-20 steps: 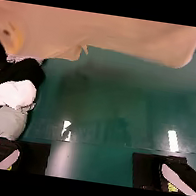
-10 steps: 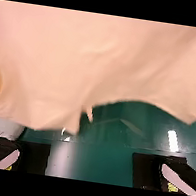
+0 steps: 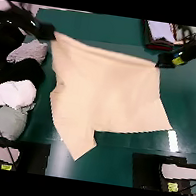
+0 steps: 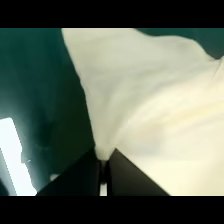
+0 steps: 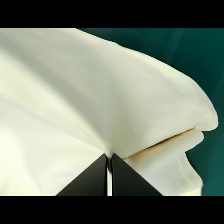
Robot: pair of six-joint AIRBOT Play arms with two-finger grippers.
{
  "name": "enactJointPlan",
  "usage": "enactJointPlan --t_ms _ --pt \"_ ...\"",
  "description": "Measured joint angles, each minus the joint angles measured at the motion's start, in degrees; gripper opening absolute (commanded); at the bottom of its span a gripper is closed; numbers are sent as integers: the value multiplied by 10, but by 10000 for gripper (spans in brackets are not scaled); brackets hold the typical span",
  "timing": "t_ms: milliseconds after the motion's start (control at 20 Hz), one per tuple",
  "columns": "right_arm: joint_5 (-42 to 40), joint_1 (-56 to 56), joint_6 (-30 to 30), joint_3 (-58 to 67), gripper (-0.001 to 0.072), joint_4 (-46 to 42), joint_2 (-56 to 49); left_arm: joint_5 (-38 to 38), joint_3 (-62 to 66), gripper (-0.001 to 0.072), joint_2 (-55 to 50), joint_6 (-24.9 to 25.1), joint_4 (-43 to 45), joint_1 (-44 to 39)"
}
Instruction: Fold the shirts.
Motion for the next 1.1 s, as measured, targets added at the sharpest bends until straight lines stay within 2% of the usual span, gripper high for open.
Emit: enactJointPlan --t_ms 50,100,300,450,750,950,1100 --pt "-9 -4 -2 -7 394 8 -20 0 -2 527 -19 -2 0 0" --pt "-16 -10 -3 -11 403 14 -34 -1 -2 547 -34 -5 0 2" --pt "-28 -39 -9 -23 395 62 -44 -38 0 547 -38 -26 5 25" --pt "-15 -57 -22 -65 388 83 5 -60 -57 548 21 -48 39 37" --pt "-33 -68 -33 -212 388 95 156 -46 -392 548 247 -92 72 32" --pt "-50 -69 -35 -266 388 98 217 -20 -619 548 384 -111 22 4" --pt "-54 -69 -35 -280 388 108 233 14 -723 548 422 -124 -12 -31"
